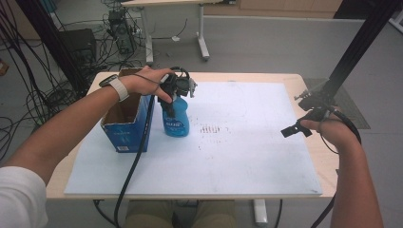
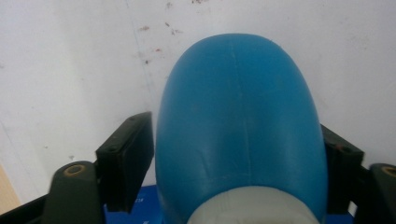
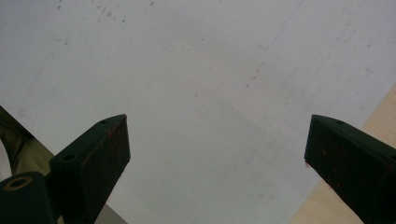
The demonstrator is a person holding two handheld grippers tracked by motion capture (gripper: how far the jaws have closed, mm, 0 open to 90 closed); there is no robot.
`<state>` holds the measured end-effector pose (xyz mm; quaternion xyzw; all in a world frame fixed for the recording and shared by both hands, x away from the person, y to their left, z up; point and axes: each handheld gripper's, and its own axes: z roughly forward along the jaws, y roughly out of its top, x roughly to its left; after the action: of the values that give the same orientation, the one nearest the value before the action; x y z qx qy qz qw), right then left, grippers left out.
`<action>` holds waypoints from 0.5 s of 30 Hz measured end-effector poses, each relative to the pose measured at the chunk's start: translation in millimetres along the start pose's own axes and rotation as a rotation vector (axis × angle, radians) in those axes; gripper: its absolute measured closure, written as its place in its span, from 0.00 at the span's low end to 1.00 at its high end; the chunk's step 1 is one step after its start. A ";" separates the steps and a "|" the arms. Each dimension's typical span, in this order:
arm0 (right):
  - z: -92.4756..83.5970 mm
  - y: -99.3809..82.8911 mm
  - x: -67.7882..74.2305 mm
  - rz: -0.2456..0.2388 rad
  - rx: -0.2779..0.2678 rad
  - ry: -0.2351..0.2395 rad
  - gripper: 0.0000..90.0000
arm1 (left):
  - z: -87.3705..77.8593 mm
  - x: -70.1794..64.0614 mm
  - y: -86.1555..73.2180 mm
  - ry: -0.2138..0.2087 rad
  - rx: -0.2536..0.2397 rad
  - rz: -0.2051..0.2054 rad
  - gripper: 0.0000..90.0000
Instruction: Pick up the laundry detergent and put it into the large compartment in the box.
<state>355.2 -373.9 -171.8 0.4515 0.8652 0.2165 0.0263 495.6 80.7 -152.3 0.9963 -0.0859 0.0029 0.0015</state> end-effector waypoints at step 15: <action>-0.1 -1.5 0.2 0.003 0.000 -0.001 0.07 | 1.2 -0.1 2.4 -0.013 0.009 0.005 0.42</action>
<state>353.9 -374.5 -172.2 0.4529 0.8645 0.2164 0.0264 495.1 78.4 -153.4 0.9961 -0.0884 -0.0031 -0.0037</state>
